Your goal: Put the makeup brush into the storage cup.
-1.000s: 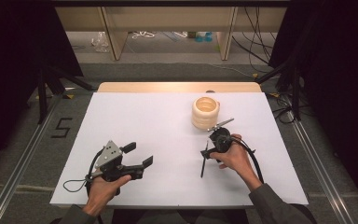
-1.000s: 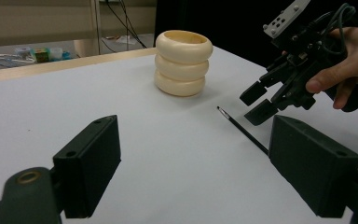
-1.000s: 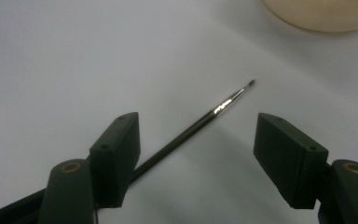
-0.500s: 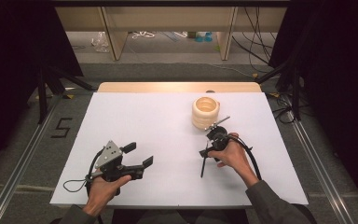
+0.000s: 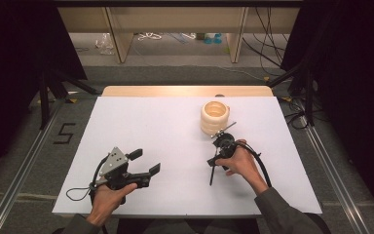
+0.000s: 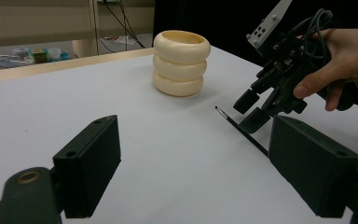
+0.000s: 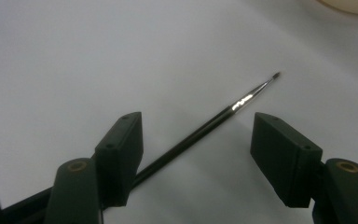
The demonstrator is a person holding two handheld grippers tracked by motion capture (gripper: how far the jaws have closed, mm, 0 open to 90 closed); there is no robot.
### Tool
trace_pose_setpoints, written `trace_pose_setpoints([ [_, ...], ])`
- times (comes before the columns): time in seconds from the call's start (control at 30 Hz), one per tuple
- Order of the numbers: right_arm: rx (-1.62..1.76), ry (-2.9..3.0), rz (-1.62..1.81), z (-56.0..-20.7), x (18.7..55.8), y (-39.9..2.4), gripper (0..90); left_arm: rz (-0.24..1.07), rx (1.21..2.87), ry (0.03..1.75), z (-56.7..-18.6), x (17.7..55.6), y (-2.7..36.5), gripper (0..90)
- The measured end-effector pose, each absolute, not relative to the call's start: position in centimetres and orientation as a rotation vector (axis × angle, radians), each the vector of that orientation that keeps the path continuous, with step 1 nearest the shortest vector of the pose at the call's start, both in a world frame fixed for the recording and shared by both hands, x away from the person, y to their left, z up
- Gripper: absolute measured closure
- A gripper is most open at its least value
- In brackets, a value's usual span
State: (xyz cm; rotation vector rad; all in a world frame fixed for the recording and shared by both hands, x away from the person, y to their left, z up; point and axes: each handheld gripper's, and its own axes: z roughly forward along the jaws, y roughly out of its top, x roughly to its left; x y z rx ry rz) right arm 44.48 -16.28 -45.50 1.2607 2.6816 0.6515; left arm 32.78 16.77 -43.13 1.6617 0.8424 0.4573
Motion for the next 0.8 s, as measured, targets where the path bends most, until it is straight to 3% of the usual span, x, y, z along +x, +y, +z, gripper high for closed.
trace_pose_setpoints([
  [0.8,1.249,2.721,0.576,-45.75,44.51,-15.87,39.6,0.459,1.660,0.837,-43.09,32.81,16.83,16.5],
])
